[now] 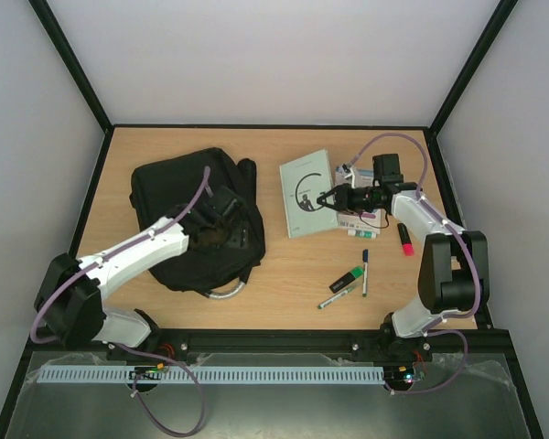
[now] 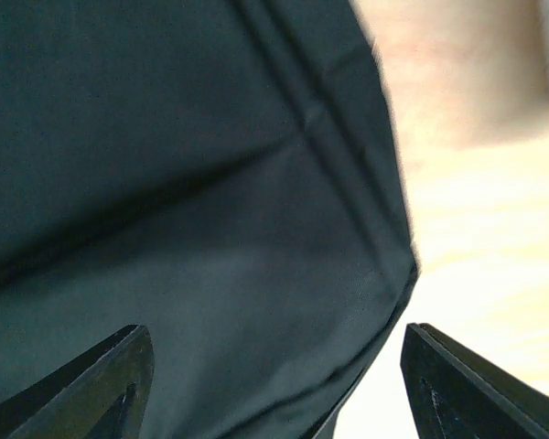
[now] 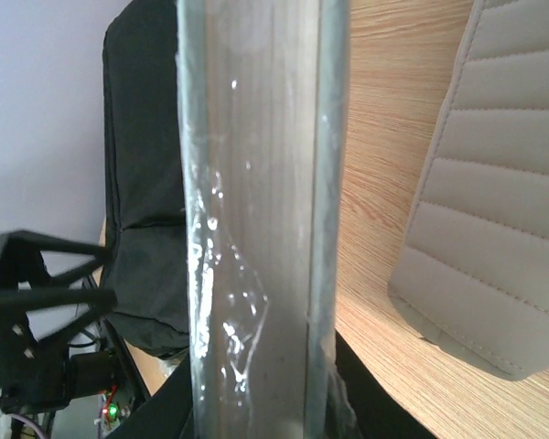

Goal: Pack the student bag
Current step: Place the book in the student bag.

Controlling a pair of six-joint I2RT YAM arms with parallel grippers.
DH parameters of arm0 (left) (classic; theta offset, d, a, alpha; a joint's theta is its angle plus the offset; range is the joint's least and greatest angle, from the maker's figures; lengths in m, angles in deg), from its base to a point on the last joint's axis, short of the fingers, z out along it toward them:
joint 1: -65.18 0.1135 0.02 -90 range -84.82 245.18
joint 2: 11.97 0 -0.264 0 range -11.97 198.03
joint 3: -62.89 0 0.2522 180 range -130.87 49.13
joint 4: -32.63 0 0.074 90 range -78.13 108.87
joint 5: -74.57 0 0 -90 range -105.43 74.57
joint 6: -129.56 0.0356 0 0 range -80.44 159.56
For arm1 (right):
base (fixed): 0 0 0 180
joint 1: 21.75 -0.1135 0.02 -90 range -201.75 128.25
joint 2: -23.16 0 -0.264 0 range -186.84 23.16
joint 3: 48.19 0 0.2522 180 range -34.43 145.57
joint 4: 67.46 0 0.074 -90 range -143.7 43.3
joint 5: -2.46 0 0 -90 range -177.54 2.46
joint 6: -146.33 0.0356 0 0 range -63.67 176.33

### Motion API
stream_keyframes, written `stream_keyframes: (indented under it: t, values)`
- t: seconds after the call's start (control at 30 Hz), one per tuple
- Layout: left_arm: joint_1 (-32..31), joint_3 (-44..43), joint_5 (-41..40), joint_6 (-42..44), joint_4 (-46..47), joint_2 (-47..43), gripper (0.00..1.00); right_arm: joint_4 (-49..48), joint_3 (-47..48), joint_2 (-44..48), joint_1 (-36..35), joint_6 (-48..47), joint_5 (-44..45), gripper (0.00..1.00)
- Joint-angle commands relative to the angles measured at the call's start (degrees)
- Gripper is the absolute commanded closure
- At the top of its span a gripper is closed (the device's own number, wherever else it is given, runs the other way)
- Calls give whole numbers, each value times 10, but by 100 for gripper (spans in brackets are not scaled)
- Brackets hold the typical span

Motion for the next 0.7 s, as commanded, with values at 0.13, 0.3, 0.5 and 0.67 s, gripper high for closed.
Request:
stream_keyframes:
  t: [0.13, 0.3, 0.5, 0.67]
  values:
    - [-76, 38, -32, -7, -101, 34, 24, -20, 8, 40, 10, -32, -26, 99]
    - [-129, 48, 0, 30, -23, 82, 29, -16, 8, 54, 19, -50, -12, 99]
    - [-160, 16, -58, 36, 60, 173, 46, -13, 9, 56, 33, -60, -1, 99]
    - [-163, -3, -28, 60, 159, 175, 49, -15, 8, 58, 50, -58, -5, 99]
